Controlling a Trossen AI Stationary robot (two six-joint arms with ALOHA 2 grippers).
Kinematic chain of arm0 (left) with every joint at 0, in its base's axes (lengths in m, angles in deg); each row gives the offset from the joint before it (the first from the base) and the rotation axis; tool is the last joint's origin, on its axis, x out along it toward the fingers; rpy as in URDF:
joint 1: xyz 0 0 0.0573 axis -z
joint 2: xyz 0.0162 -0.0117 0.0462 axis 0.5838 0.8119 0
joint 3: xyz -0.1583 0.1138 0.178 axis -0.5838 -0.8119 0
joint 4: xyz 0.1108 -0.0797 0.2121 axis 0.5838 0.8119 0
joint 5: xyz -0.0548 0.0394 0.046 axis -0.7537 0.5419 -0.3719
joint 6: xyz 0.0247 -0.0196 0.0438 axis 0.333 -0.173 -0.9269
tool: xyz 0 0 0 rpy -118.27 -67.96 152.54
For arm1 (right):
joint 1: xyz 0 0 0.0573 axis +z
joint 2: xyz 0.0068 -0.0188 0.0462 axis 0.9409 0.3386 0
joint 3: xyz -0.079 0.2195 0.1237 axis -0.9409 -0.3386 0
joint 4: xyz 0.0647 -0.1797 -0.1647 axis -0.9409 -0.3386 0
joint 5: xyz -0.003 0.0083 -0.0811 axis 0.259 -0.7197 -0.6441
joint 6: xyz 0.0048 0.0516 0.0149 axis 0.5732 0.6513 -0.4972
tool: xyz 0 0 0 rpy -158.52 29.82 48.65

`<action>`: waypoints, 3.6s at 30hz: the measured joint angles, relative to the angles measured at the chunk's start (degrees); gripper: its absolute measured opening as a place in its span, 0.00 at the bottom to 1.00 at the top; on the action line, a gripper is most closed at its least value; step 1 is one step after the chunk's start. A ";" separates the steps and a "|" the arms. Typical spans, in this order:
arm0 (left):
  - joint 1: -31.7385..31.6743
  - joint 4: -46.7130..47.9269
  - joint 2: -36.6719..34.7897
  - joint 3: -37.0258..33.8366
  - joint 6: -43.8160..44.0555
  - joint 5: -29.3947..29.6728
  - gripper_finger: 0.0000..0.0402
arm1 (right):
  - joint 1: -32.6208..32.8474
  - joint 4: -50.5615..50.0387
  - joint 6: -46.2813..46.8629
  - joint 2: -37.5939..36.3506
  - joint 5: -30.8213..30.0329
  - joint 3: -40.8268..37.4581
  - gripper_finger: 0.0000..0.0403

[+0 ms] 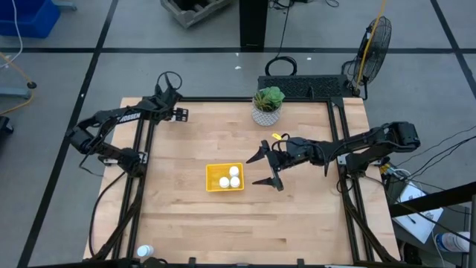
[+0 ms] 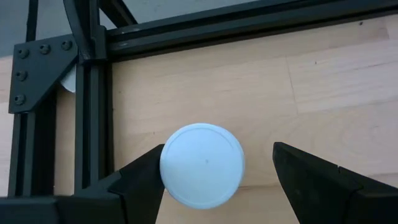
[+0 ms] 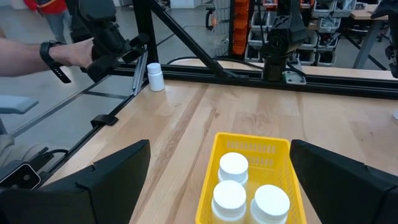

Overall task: Pick and place pill bottles into a basket
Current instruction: Put the white pill bottle into the yellow bin

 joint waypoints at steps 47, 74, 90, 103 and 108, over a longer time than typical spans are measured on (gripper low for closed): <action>57.29 7.73 -19.62 8.42 2.92 -7.23 0.41 | -0.96 0.45 -1.95 0.00 -1.87 -0.02 0.94; 64.21 12.58 4.82 23.79 -1.71 -2.95 0.41 | -0.90 -0.57 -0.84 -0.02 -3.08 -0.02 0.94; 63.43 10.25 8.90 23.62 -3.16 -4.07 0.41 | -0.79 -0.92 -0.81 -0.02 -2.99 -0.02 0.94; 63.45 8.83 12.56 23.69 -3.18 -4.22 0.41 | -0.79 -0.84 -0.52 -0.02 -2.86 -0.02 0.94; 63.45 8.42 13.03 23.67 -3.20 -4.23 0.41 | -0.76 -0.86 -0.52 -0.02 -2.84 -0.02 0.94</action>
